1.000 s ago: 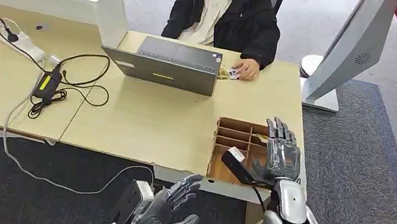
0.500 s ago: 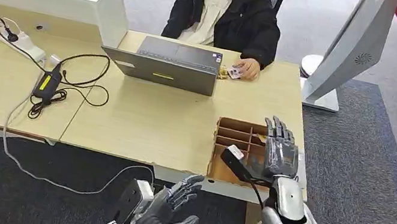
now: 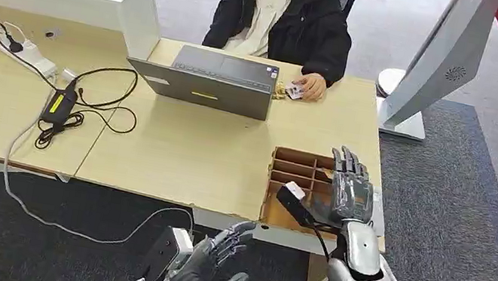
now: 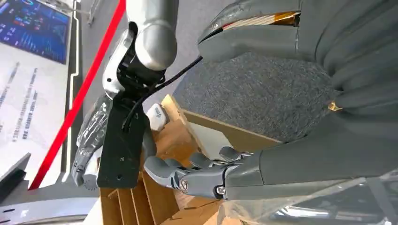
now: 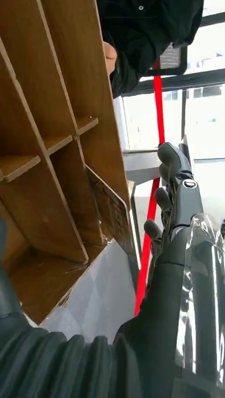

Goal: Pass the card to the sensor for recognition and then transmit it.

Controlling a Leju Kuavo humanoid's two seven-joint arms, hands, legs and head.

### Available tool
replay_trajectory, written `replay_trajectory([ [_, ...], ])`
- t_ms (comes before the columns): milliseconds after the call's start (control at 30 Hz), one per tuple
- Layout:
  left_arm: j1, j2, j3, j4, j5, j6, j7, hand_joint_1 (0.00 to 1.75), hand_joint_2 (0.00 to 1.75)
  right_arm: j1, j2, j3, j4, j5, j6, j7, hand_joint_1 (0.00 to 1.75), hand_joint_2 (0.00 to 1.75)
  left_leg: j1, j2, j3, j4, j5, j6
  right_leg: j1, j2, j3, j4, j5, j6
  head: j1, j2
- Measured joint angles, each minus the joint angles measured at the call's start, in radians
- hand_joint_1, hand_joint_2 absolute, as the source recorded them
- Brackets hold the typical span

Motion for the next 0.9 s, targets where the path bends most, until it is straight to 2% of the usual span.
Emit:
replay_trajectory([
  [900,0.014,0.0,0.0,-0.004,-0.027,0.005,0.002,0.0,1.75,-0.018,0.017,-0.033,0.0,-0.011,-0.036,-0.054,1.75,1.75,0.0,0.0,0.0,0.0,0.0,0.0,0.0,0.0,0.0,0.0,0.0,0.0,0.0,0.0],
])
